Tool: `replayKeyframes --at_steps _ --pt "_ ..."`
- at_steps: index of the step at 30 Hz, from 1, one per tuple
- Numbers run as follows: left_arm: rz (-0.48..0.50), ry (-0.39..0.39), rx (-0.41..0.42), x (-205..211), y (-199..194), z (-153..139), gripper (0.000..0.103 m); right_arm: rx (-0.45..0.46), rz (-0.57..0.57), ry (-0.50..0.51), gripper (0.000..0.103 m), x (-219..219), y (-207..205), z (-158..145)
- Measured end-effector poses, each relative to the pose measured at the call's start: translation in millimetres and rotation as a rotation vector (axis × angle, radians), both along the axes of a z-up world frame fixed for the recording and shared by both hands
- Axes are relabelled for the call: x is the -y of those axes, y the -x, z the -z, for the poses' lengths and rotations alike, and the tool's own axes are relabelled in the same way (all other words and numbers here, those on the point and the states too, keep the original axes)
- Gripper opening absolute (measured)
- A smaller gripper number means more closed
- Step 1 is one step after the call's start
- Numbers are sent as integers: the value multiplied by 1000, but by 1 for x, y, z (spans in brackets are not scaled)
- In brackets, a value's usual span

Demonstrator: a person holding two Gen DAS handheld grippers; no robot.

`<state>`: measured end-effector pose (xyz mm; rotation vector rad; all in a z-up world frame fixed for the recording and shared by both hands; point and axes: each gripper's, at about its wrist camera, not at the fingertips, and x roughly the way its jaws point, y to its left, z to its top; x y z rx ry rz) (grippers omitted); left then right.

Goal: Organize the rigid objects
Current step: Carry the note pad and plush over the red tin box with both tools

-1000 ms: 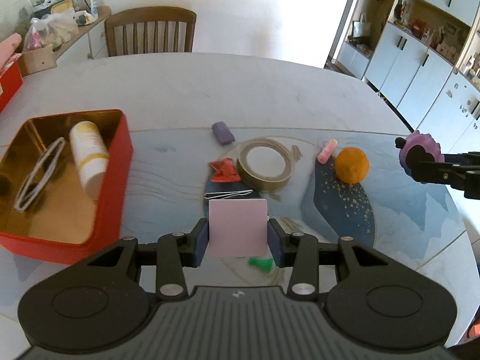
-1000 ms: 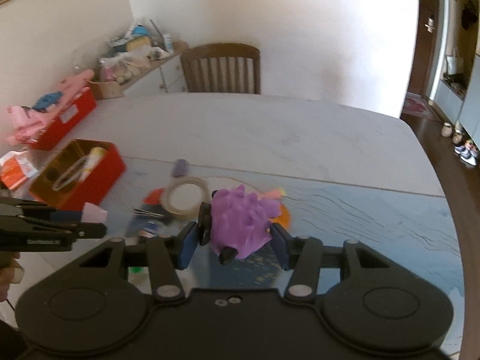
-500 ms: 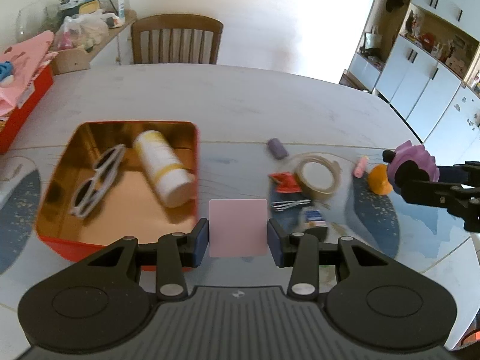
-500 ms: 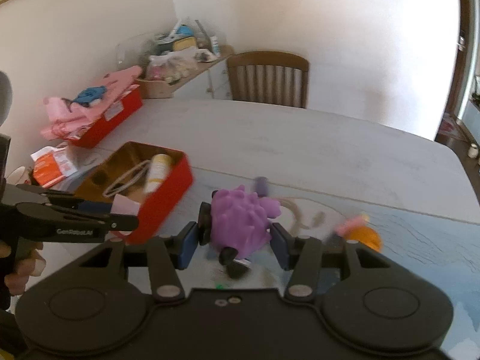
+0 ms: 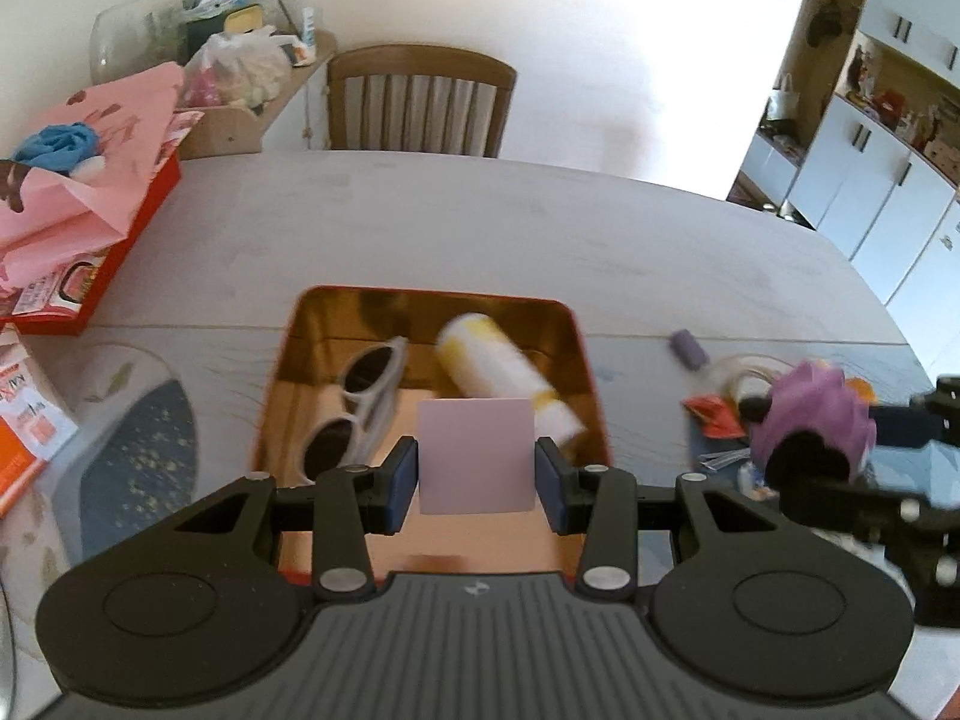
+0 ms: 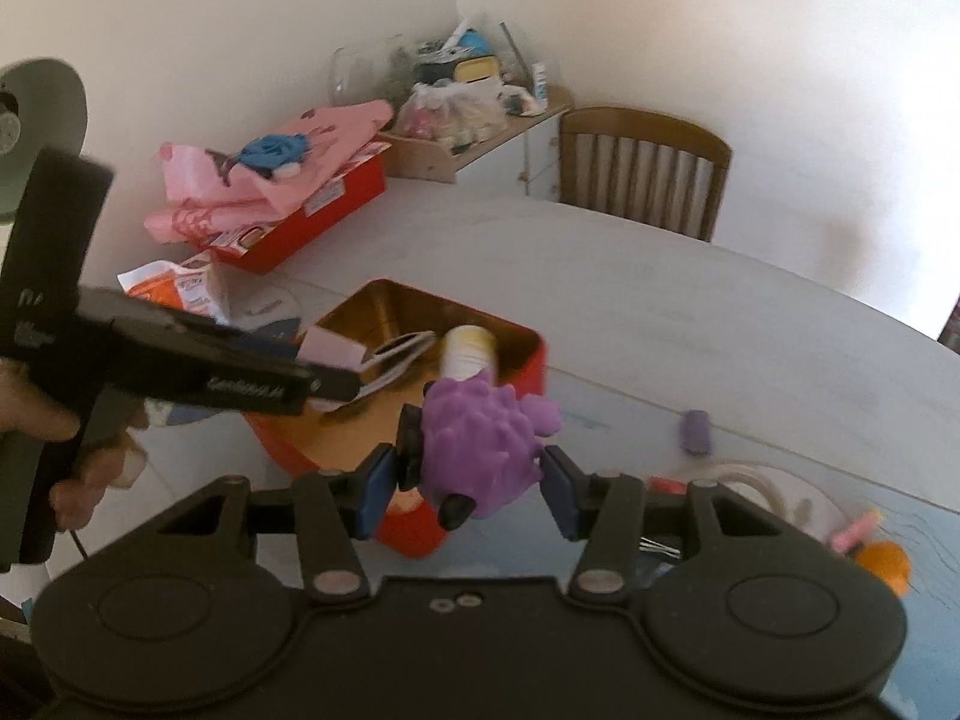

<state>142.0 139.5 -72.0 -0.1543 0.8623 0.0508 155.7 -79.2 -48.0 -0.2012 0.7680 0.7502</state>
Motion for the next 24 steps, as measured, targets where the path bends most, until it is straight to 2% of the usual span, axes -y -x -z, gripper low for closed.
replayKeyframes --at_steps 7,24 --pt "-20 25 -20 -34 -29 8 41 -28 -26 47 51 -45 -9 18" --pt "34 32 -87 -58 -98 40 41 -52 -97 129 51 -116 -30 61"
